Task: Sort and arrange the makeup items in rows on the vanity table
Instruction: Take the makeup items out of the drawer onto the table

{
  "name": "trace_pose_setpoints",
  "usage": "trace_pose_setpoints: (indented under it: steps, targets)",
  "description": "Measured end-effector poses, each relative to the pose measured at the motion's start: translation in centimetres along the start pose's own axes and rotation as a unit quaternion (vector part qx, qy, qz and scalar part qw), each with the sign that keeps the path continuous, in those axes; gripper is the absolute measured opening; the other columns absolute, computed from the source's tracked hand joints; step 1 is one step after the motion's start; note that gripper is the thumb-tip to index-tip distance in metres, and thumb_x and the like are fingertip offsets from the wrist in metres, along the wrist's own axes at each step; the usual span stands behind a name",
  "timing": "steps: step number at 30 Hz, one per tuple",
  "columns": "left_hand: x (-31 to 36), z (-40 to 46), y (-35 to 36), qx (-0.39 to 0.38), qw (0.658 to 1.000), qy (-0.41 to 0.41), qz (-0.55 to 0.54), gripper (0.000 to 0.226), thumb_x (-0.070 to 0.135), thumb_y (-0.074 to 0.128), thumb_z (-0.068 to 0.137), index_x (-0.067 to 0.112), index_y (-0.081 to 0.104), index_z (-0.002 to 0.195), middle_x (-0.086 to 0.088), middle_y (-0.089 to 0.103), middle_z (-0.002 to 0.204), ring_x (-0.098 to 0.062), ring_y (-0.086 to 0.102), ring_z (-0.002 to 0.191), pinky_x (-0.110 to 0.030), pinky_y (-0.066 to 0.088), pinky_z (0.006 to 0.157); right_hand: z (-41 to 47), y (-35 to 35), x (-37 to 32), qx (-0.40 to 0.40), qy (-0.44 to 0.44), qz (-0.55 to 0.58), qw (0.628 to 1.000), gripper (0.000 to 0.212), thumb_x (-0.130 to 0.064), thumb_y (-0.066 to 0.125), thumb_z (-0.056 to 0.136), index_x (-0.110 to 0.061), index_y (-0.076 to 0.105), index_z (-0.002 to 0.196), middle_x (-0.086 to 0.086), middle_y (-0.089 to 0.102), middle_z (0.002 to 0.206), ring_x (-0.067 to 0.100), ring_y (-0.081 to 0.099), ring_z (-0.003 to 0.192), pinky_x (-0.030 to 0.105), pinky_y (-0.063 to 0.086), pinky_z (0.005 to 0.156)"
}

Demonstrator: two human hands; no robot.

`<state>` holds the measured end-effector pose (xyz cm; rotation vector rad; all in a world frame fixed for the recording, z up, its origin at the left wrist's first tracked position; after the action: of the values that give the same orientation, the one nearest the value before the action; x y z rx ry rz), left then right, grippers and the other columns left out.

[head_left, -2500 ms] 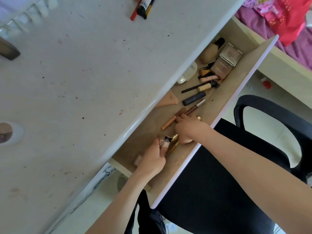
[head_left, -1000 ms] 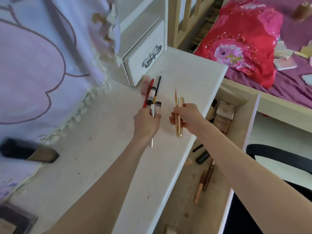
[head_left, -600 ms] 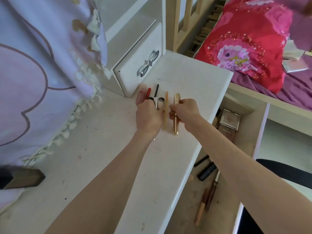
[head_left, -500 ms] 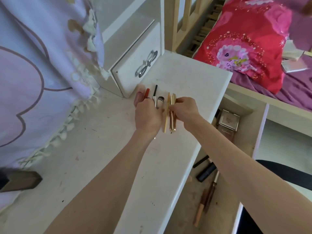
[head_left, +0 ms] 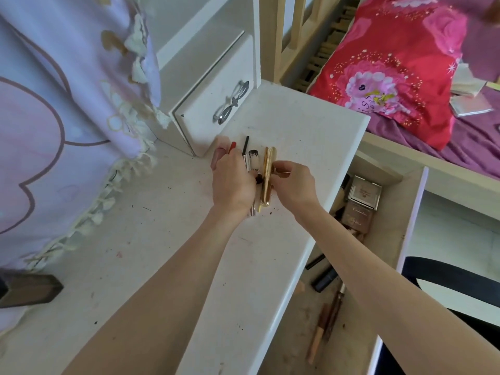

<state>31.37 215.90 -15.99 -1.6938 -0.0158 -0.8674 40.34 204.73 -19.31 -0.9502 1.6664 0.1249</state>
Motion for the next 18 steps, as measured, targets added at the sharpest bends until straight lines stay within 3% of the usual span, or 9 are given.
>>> trace_pose_setpoints:
  steps: [4, 6, 8, 9, 12, 18]
  targets:
    - [0.4, -0.3, 0.1, -0.007, 0.999, 0.039, 0.023, 0.031, 0.000, 0.051, 0.087, 0.004, 0.057, 0.117, -0.011, 0.056, 0.123, -0.022, 0.045, 0.124, -0.029, 0.040, 0.087, -0.3, -0.1, -0.2, 0.009, -0.040, -0.036, 0.999, 0.023, 0.002, 0.045, 0.085, 0.008, 0.063, 0.098, 0.024, 0.065, 0.100, 0.036, 0.058, 0.095, 0.030, 0.046, 0.071]
    - [0.7, -0.9, 0.4, -0.019, 0.997, 0.066, 0.025, 0.027, 0.001, 0.045, 0.090, 0.002, 0.060, 0.113, -0.012, 0.060, 0.115, -0.023, 0.049, 0.119, -0.029, 0.041, 0.087, -0.5, 0.0, -0.5, 0.013, -0.076, -0.066, 0.995, 0.023, 0.004, 0.043, 0.085, 0.010, 0.063, 0.095, 0.023, 0.064, 0.101, 0.035, 0.058, 0.091, 0.027, 0.041, 0.072]
    - [1.2, -1.5, 0.5, -0.035, 0.995, 0.090, 0.012, 0.024, 0.002, 0.045, 0.089, 0.000, 0.062, 0.105, -0.016, 0.062, 0.105, -0.029, 0.056, 0.104, -0.026, 0.039, 0.077, -0.9, 0.2, -0.9, 0.009, -0.122, -0.105, 0.987, 0.025, 0.005, 0.042, 0.086, 0.007, 0.065, 0.095, 0.015, 0.063, 0.106, 0.028, 0.057, 0.089, 0.020, 0.040, 0.070]
    - [1.4, -1.9, 0.6, -0.048, 0.994, 0.101, 0.005, 0.024, 0.002, 0.046, 0.089, -0.001, 0.063, 0.105, -0.017, 0.062, 0.104, -0.030, 0.057, 0.098, -0.024, 0.036, 0.072, -1.1, 0.5, -1.1, 0.006, -0.150, -0.130, 0.980, 0.027, 0.004, 0.041, 0.088, 0.003, 0.066, 0.096, 0.010, 0.062, 0.108, 0.025, 0.055, 0.091, 0.019, 0.040, 0.074]
    - [1.5, -2.4, 0.9, -0.073, 0.990, 0.124, 0.004, 0.027, 0.004, 0.044, 0.089, 0.000, 0.062, 0.109, -0.015, 0.060, 0.109, -0.030, 0.056, 0.098, -0.021, 0.034, 0.072, -2.0, 0.9, -1.6, 0.017, -0.223, -0.232, 0.947, 0.032, -0.002, 0.040, 0.092, -0.009, 0.066, 0.107, 0.001, 0.064, 0.114, 0.027, 0.052, 0.105, 0.032, 0.037, 0.091]
    - [1.6, -2.8, 1.1, -0.092, 0.983, 0.159, 0.028, 0.030, 0.005, 0.039, 0.093, 0.001, 0.060, 0.114, -0.013, 0.058, 0.113, -0.027, 0.054, 0.104, -0.036, 0.045, 0.082, -2.5, 1.4, -1.3, 0.006, -0.265, -0.310, 0.913, 0.034, -0.010, 0.040, 0.095, -0.012, 0.056, 0.124, 0.000, 0.058, 0.126, 0.022, 0.046, 0.124, 0.036, 0.030, 0.106]
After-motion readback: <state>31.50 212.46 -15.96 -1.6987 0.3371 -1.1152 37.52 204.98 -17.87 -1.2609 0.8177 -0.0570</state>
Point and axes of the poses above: each hand's wrist, its own z-axis towards the middle knuckle, its own y-axis out of the palm, x = y × z, the point moved 10 cm from there along z, towards the middle knuckle
